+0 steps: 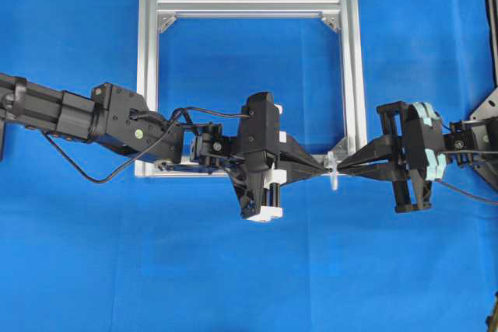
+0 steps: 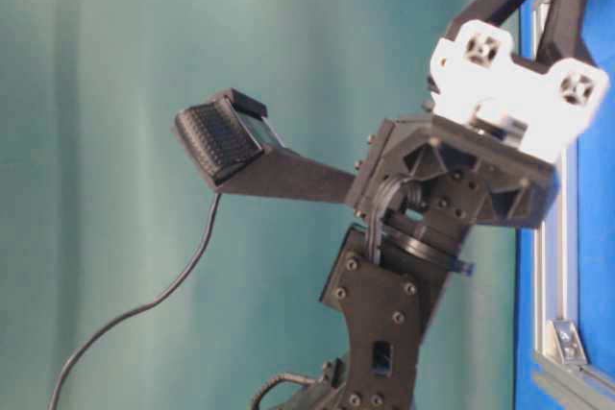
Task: Insert the wire through the string loop located on the right side.
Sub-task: 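Move the left gripper to the plug and close it on the plug, then open the right gripper to release the cable, then pull the plug leftward with the left gripper, drawing cable through loop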
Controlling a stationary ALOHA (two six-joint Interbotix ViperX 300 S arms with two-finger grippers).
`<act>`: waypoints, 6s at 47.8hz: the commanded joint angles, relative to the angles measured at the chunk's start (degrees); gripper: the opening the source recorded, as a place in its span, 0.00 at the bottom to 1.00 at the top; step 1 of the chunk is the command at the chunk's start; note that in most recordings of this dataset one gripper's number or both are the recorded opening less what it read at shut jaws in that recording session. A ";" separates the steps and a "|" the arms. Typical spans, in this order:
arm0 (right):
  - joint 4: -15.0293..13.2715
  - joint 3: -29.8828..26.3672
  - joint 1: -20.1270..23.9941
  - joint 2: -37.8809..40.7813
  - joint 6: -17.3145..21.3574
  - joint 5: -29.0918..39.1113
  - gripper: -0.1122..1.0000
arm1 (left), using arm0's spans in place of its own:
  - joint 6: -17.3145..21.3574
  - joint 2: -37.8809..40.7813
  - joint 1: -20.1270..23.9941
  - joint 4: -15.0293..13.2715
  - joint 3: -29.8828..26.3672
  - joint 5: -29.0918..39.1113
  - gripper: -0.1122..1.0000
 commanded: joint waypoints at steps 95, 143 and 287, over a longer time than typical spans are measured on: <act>0.00 -0.97 -0.09 -0.26 -0.09 -0.35 0.07 | 0.09 5.80 0.18 0.09 -3.60 0.00 0.86; -0.18 -0.97 -0.09 -0.26 -0.09 -0.26 0.07 | 1.76 5.98 0.09 0.09 -4.31 -0.79 0.17; 0.00 -1.14 0.18 -0.26 -0.09 1.93 0.95 | -0.53 -34.45 -2.81 0.18 54.23 -4.39 0.18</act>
